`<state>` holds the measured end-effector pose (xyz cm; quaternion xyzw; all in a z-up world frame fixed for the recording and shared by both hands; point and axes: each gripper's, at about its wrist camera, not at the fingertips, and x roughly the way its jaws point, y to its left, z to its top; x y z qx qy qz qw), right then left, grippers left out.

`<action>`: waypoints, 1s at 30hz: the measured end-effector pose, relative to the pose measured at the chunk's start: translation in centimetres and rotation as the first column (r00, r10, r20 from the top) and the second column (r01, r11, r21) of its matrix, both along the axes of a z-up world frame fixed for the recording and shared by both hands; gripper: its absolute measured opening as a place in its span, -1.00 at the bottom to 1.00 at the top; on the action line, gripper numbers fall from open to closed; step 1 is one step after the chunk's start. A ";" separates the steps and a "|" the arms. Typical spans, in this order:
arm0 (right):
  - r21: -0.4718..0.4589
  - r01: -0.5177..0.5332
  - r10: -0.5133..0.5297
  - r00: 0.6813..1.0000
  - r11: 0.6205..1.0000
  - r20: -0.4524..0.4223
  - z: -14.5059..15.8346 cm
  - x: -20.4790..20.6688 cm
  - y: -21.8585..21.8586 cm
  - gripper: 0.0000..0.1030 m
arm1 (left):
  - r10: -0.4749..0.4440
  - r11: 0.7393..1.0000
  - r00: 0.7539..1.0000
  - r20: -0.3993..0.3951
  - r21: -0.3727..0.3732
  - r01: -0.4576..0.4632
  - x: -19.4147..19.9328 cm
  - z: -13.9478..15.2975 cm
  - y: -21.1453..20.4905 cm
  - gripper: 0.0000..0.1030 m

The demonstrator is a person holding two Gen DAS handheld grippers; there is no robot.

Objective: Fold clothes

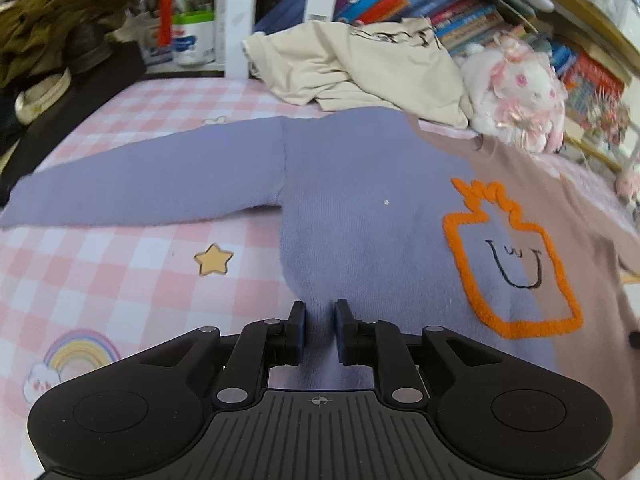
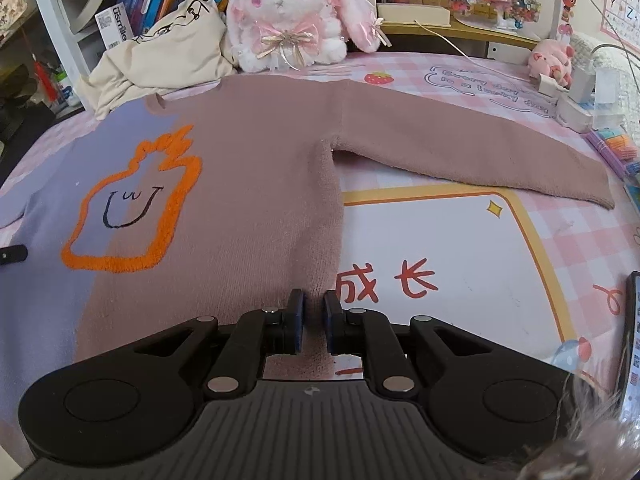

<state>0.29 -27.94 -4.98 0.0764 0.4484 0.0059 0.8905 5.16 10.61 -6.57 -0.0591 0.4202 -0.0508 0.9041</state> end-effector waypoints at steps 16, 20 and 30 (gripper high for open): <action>0.075 0.042 -0.039 0.998 0.996 -0.043 0.4 -8.7 0.4 -0.56 | 0.033 0.992 0.998 -0.062 -0.120 -0.040 -8.7 0.4 1.7 -0.18; 0.074 0.059 -0.056 0.998 0.996 -0.037 0.5 -9.0 0.4 -0.90 | 0.054 0.996 0.996 -0.066 -0.069 -0.058 -8.8 0.6 1.5 -0.92; 0.068 0.101 -0.100 0.995 0.993 -0.021 0.8 -9.4 0.6 -0.84 | -0.008 0.998 0.999 -0.045 0.066 0.011 -9.3 0.7 0.6 -0.55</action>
